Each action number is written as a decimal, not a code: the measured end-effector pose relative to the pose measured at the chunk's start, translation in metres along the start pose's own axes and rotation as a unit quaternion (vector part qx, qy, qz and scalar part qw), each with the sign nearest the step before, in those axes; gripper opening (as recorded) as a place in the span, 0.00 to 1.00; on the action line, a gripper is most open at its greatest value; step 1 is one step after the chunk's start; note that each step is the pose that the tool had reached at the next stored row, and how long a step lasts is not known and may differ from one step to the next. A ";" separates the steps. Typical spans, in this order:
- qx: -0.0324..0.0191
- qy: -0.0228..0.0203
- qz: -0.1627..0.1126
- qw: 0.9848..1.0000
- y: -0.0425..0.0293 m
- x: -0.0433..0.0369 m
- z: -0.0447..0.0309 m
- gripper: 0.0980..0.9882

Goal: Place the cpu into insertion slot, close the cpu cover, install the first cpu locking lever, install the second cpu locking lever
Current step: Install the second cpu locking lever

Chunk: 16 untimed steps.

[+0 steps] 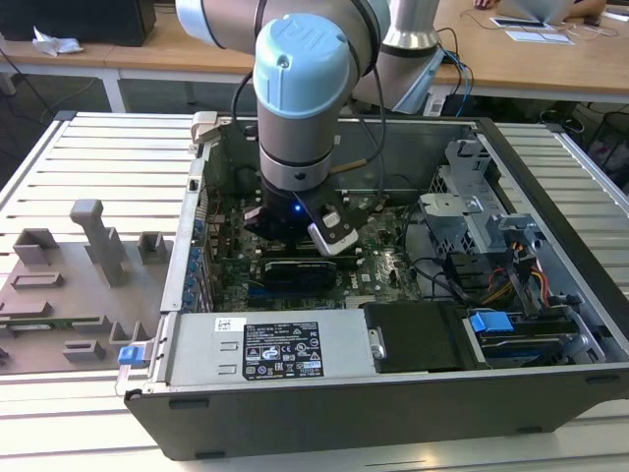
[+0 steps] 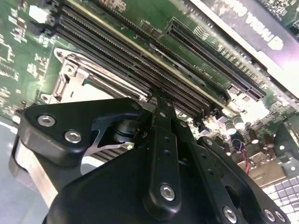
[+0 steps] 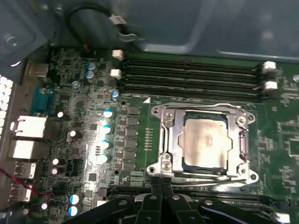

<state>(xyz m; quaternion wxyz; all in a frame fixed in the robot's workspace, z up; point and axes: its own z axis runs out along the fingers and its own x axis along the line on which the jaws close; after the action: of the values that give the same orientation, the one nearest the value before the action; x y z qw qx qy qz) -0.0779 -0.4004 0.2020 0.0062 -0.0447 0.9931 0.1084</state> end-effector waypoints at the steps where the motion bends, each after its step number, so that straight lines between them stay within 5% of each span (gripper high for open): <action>1: -0.001 0.001 -0.003 1.000 0.0003 0.0002 0.0003 0.01; 10: -0.007 0.004 -0.021 1.000 0.0128 0.0035 0.0084 0.01; 16: -0.016 0.004 -0.027 0.999 0.0037 0.0065 0.0075 0.01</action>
<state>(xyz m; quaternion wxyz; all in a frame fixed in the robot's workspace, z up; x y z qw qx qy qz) -0.0846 -0.3957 0.1953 0.0045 -0.0721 0.9896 0.1242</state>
